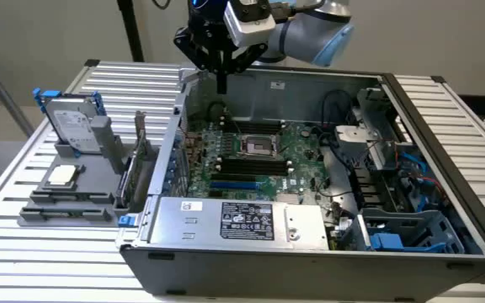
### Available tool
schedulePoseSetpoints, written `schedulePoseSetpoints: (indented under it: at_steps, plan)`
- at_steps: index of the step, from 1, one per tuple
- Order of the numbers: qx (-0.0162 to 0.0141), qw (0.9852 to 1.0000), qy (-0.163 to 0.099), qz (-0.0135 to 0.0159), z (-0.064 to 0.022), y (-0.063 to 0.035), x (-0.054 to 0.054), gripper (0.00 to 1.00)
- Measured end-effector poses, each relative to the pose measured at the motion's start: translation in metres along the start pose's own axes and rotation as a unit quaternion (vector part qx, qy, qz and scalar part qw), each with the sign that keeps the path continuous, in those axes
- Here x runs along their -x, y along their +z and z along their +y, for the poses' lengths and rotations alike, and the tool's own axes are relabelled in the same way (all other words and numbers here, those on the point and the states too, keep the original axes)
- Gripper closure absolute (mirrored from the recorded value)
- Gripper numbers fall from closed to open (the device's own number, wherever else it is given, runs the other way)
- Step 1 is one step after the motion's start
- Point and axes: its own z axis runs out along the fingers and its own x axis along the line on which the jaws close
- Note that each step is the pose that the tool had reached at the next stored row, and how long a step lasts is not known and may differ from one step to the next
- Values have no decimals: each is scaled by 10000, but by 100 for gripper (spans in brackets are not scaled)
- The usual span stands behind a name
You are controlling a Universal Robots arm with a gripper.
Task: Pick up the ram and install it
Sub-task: 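Reach for the ram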
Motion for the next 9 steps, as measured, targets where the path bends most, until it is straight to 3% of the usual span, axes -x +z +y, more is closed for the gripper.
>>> schedulePoseSetpoints:
  at_steps: [9]
  plan:
    - [8,10000,0,1,0,0,0,89]
